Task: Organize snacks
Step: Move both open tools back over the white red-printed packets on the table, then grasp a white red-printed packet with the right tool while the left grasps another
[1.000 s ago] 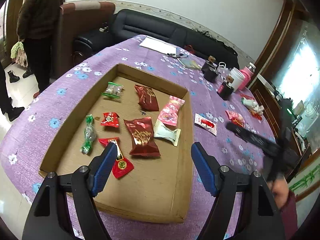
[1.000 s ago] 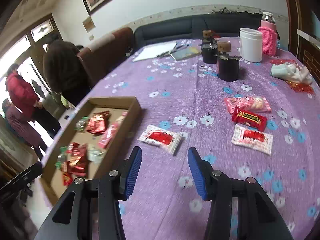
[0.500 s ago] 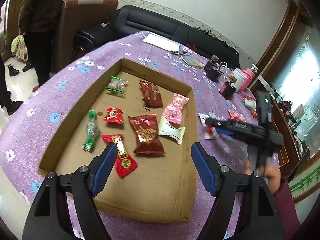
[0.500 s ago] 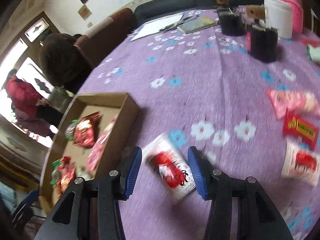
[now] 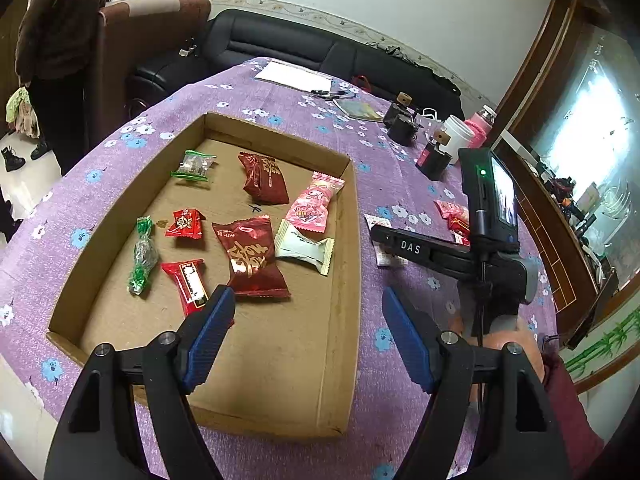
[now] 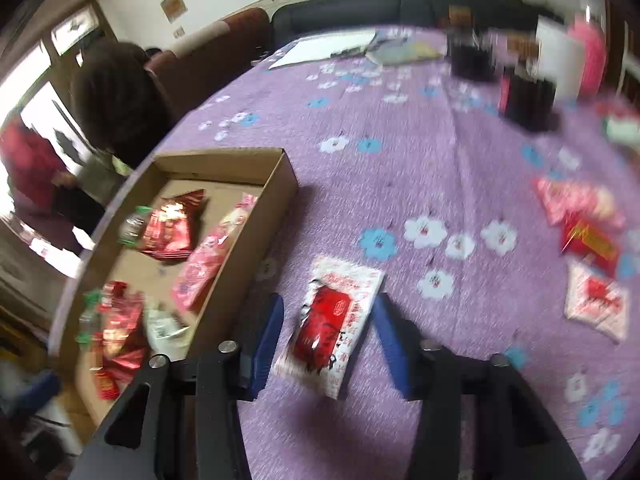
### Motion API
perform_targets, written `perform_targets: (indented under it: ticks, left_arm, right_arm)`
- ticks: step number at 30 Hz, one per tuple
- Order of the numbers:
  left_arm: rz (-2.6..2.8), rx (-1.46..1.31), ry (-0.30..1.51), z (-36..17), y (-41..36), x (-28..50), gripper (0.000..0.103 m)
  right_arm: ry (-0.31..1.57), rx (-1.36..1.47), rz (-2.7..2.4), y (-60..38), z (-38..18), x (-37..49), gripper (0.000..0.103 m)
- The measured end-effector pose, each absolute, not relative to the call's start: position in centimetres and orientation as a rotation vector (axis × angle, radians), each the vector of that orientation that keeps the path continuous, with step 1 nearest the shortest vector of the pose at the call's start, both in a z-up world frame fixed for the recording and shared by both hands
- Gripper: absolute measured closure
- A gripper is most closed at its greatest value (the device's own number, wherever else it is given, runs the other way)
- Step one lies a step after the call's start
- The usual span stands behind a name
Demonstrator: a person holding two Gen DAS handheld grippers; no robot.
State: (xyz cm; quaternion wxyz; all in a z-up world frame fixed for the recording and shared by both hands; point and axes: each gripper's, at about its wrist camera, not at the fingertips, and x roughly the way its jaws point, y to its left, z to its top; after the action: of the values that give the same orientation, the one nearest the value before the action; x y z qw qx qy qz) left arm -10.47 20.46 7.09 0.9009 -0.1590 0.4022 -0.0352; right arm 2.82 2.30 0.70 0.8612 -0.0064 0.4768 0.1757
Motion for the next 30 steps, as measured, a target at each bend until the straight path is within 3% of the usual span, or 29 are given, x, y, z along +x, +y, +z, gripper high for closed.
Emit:
perform_targets:
  ticks: [7, 11, 15, 23, 30]
  left_arm:
    - [-0.131, -0.305, 0.838, 7.1, 18.3, -10.1, 0.027]
    - [-0.177, -0.271, 0.842, 7.3, 16.5, -10.1, 0.027]
    - [-0.214, -0.245, 0.847, 7.4, 14.7, -10.3, 0.027]
    - [-0.258, -0.183, 0.875, 7.4, 11.6, -10.9, 0.027]
    - [-0.279, -0.179, 0.888, 6.9, 10.3, -10.3, 0.027]
  right_arm:
    - [1.030, 0.035, 0.262, -1.1, 0.7, -1.4, 0.069]
    - [1.012, 0.185, 0.385, -5.5, 1.7, -3.0, 0.063]
    - [0.833, 0.208, 0.215, -12.4, 4.1, -1.2, 0.051]
    - [0.923, 0.388, 0.233, -18.7, 0.2, 7.0, 0.050]
    - [0.963, 0.317, 0.368, -16.3, 0.4, 4.4, 0.050]
